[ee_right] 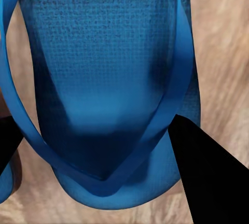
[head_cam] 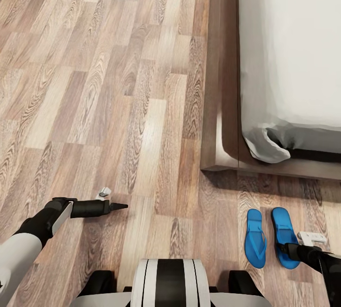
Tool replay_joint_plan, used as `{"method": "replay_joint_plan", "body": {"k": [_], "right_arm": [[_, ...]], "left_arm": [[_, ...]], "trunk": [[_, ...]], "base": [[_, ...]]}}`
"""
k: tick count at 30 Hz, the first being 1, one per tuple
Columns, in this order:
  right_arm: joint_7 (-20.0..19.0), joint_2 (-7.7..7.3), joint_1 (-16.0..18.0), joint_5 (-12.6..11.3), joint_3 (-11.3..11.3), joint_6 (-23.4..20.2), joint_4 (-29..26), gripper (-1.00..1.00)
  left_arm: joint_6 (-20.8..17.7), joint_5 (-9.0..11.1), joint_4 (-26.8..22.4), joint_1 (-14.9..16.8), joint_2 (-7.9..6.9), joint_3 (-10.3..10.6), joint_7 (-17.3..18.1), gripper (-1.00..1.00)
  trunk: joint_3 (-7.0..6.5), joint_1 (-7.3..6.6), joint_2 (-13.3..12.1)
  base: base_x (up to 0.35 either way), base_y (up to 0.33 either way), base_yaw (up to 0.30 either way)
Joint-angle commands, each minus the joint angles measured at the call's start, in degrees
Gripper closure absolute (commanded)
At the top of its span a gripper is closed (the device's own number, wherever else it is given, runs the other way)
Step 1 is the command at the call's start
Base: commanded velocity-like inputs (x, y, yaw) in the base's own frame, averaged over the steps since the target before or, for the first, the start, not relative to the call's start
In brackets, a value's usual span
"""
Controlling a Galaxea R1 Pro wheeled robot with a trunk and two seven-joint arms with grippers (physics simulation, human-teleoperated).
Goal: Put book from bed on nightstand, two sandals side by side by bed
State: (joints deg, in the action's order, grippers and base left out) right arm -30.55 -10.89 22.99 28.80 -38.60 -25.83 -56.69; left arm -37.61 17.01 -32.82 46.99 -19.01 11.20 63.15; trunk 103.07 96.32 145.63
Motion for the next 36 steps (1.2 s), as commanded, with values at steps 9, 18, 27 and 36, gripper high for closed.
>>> {"method": "replay_joint_plan", "body": {"k": [9, 18, 27, 36], "right_arm": [[-0.6, 0.04, 0.0, 0.6, -0.2, -0.1, -0.1, 1.00], [-0.6, 0.00, 0.0, 0.6, -0.2, -0.1, -0.1, 1.00], [-0.6, 0.00, 0.0, 0.6, -0.2, -0.1, -0.1, 1.00], [-0.6, -0.01, 0.0, 0.6, -0.2, -0.1, -0.1, -1.00]], "left_arm": [[-0.4, 0.5, 0.0, 0.0, -0.07, 0.3, 0.0, -1.00], [-0.4, 0.5, 0.0, 0.0, -0.06, 0.3, 0.0, -1.00], [-0.4, 0.5, 0.0, 0.0, -0.06, 0.3, 0.0, -1.00], [-0.4, 0.5, 0.0, 0.0, -0.06, 0.3, 0.0, -1.00]], "trunk": [[1.14, 0.12, 0.1], [1.93, 0.25, 0.1], [1.93, 0.25, 0.1], [1.93, 0.25, 0.1]], "base": [[0.000, 0.000, 0.000], [0.000, 0.000, 0.000], [0.000, 0.000, 0.000], [0.000, 0.000, 0.000]]}}
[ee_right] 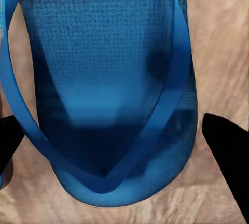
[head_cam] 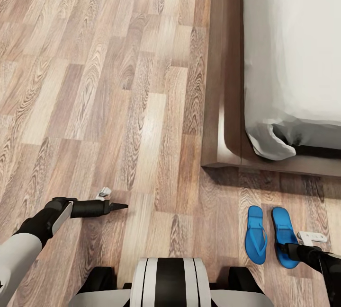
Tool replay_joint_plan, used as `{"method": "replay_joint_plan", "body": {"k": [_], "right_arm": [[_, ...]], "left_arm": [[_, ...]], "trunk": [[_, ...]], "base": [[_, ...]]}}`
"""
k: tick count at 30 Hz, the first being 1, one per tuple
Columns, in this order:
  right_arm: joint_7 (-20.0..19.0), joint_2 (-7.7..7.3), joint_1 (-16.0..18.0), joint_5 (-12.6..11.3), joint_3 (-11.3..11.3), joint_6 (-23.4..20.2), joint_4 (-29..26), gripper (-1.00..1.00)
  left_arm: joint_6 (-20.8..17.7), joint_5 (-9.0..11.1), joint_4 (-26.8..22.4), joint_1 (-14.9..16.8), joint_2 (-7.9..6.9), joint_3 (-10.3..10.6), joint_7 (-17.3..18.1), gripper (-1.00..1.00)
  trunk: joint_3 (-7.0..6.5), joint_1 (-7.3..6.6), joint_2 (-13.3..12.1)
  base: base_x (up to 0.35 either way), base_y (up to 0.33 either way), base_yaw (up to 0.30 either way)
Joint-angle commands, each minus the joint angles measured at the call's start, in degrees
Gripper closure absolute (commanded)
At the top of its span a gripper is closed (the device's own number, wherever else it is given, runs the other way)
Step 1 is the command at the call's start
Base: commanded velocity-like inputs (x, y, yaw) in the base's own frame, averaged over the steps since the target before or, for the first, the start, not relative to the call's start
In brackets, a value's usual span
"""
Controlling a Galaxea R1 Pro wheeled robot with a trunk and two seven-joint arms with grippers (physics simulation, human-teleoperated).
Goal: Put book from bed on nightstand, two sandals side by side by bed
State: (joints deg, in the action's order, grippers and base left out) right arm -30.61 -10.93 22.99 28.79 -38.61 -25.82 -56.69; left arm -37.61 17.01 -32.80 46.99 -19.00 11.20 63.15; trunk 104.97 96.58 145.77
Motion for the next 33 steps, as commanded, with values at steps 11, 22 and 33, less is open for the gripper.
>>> {"method": "replay_joint_plan", "body": {"k": [11, 22, 33], "right_arm": [[-0.6, 0.03, 0.0, 0.6, -0.2, -0.1, -0.1, -1.00], [-0.5, 0.07, 0.0, 0.6, -0.2, -0.1, -0.6, -1.00], [-0.6, 0.06, 0.0, 0.6, -0.2, -0.1, -0.9, -1.00]], "left_arm": [[-0.4, 0.5, 0.0, 0.0, -0.07, 0.3, 0.0, -1.00], [-0.4, 0.5, 0.0, 0.0, -0.07, 0.3, 0.0, -1.00], [-0.4, 0.5, 0.0, 0.1, -0.07, 0.3, 0.0, -1.00]], "trunk": [[0.03, -0.01, 0.0], [0.03, -0.01, 0.0], [0.03, -0.01, 0.0]], "base": [[0.000, 0.000, 0.000], [0.000, 0.000, 0.000], [0.000, 0.000, 0.000]]}}
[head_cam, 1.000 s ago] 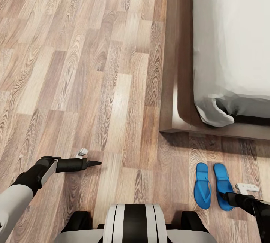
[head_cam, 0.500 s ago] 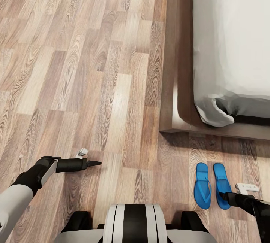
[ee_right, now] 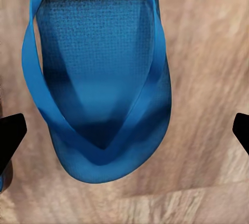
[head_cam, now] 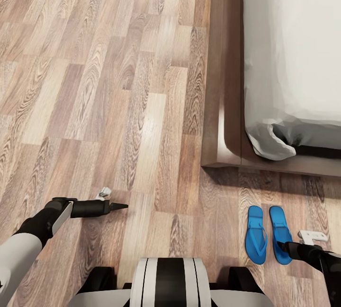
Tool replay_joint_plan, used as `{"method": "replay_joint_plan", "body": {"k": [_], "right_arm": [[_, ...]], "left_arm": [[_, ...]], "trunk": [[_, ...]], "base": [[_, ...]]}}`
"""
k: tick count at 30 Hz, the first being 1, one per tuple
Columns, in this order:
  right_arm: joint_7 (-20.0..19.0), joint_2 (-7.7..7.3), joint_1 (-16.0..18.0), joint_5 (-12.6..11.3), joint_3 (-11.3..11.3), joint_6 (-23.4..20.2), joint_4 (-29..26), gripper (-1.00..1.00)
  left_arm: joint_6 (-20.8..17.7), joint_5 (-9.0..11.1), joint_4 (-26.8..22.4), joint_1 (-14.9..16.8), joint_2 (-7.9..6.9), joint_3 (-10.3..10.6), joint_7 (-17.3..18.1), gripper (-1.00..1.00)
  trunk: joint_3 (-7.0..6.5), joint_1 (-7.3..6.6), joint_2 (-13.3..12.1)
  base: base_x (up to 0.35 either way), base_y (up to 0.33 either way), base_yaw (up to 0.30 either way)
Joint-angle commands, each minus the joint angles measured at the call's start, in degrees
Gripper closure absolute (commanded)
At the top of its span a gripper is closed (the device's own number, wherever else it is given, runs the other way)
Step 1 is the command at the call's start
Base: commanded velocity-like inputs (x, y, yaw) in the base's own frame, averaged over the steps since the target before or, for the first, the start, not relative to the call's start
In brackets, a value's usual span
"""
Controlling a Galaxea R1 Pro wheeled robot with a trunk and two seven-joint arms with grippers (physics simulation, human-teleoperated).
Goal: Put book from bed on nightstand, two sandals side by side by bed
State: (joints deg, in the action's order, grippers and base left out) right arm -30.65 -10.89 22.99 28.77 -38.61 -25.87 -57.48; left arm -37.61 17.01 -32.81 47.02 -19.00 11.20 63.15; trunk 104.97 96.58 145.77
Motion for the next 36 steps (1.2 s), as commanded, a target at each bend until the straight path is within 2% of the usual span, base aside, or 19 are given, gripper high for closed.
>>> {"method": "replay_joint_plan", "body": {"k": [1, 17, 36], "right_arm": [[-0.5, 0.02, 0.0, 0.6, -0.1, -0.1, -0.1, -1.00], [-0.5, 0.07, 0.0, 0.6, -0.1, -0.1, -0.1, -1.00], [-0.5, 0.08, 0.0, 0.6, -0.2, -0.1, 0.2, -1.00]], "left_arm": [[-0.4, 0.5, 0.0, 0.0, -0.07, 0.3, 0.0, -1.00], [-0.4, 0.5, 0.0, 0.0, -0.07, 0.3, -0.1, -1.00], [-0.4, 0.3, 0.0, 0.0, 1.26, 0.2, -0.8, -1.00]], "trunk": [[0.03, -0.01, 0.0], [0.03, -0.01, 0.0], [0.03, -0.01, 0.0]], "base": [[0.000, 0.000, 0.000], [0.000, 0.000, 0.000], [0.000, 0.000, 0.000]]}}
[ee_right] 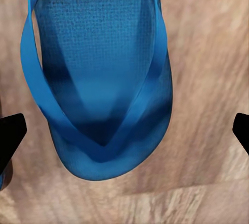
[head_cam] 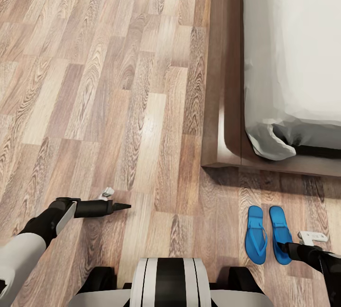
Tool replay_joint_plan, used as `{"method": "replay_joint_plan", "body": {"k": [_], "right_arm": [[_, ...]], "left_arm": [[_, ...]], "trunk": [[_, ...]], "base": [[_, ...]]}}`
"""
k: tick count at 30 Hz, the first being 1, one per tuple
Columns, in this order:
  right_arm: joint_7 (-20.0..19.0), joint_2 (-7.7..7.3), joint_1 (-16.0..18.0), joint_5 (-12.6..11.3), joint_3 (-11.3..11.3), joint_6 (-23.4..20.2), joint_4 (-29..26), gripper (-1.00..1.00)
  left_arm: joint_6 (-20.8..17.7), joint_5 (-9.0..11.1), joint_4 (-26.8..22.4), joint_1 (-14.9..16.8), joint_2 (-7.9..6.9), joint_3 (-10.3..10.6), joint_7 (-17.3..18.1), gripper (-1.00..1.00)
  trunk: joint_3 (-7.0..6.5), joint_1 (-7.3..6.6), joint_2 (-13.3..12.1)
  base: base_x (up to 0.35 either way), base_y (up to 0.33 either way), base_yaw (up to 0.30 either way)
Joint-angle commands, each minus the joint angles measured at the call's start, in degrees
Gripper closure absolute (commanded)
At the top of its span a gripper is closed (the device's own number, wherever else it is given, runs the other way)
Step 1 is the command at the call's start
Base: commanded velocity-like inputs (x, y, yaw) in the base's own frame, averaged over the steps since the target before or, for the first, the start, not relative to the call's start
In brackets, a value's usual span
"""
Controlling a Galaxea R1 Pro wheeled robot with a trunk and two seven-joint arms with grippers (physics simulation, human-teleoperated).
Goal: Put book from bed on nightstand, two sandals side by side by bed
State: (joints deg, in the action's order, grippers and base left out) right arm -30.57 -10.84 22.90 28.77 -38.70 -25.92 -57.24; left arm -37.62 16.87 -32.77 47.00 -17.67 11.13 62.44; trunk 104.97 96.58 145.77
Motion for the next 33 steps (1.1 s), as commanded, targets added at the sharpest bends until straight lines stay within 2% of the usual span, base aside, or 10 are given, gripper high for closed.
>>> {"method": "replay_joint_plan", "body": {"k": [1, 14, 26, 33], "right_arm": [[-0.5, 0.03, 0.0, 0.6, -0.2, -0.1, -0.1, -1.00], [-0.5, 0.03, 0.0, 0.6, -0.2, -0.1, -0.1, -1.00], [-0.7, 0.03, -0.2, 0.5, -0.2, -0.2, -0.2, -1.00], [-0.6, 0.03, -0.2, -1.6, -0.2, -0.2, 0.0, -1.00]], "left_arm": [[-0.4, 0.5, 0.0, 0.0, -0.05, 0.3, 0.0, -1.00], [-0.4, 0.4, -0.1, 0.0, -0.07, 0.2, 0.5, -1.00], [-0.4, 0.4, -0.1, 0.0, -0.08, 0.3, 0.3, -1.00], [-0.4, 0.4, -0.1, 0.0, -0.01, 0.3, 0.3, -1.00]], "trunk": [[0.03, -0.01, 0.0], [0.03, -0.01, 0.0], [-2.63, -0.32, -0.1], [-4.18, -0.50, -0.2]], "base": [[0.000, 0.000, 0.000], [0.000, 0.000, 0.000], [0.000, 0.000, 0.000], [0.000, 0.000, 0.000]]}}
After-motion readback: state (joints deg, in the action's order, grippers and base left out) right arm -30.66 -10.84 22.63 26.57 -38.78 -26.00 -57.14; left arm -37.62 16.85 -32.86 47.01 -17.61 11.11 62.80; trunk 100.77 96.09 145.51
